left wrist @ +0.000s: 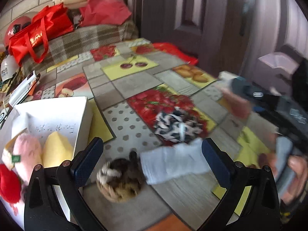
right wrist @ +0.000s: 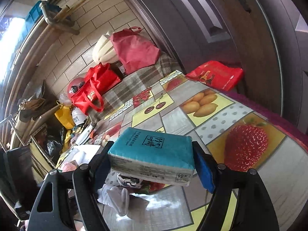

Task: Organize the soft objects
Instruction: 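Hold the teal pack up with the right gripper while the left grasps the beige rope ball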

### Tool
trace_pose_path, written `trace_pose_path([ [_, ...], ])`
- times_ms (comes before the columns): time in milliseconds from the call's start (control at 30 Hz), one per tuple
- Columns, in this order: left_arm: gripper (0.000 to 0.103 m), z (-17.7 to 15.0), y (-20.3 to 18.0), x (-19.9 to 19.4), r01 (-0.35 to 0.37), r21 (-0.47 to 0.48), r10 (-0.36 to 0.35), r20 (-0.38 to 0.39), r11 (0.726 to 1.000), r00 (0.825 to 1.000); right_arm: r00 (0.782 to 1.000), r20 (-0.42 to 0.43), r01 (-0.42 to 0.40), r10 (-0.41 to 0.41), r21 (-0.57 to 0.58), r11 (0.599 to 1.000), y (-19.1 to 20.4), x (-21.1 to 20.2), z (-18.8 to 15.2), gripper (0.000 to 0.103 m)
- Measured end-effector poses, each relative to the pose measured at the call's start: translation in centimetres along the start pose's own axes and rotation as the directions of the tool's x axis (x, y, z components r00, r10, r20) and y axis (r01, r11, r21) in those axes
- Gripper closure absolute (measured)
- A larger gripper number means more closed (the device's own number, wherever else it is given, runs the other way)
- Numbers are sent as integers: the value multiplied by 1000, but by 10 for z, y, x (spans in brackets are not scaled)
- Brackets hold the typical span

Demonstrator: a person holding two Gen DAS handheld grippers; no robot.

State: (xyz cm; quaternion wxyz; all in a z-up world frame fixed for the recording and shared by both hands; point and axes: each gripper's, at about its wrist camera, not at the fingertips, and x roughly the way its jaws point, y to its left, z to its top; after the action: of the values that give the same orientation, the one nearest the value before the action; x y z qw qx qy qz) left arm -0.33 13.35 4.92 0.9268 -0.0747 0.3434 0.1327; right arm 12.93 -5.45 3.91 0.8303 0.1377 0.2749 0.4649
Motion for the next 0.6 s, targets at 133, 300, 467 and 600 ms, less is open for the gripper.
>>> trace_pose_path([
  [133, 1, 0, 3, 34, 8, -8, -9, -120, 1000, 993, 1000, -6, -13, 13, 33, 999, -8, 2, 1, 24],
  [300, 1, -19, -14, 32, 176, -27, -177, -255, 984, 951, 1000, -8, -19, 20, 39, 999, -8, 0, 0, 24],
  [467, 1, -37, -22, -8, 343, -59, -347, -218, 938, 912, 1000, -13, -25, 26, 39, 999, -7, 1, -1, 24],
  [600, 1, -31, -9, -34, 176, 31, -173, -89, 984, 981, 999, -18, -25, 26, 45, 999, -7, 1, -1, 24],
])
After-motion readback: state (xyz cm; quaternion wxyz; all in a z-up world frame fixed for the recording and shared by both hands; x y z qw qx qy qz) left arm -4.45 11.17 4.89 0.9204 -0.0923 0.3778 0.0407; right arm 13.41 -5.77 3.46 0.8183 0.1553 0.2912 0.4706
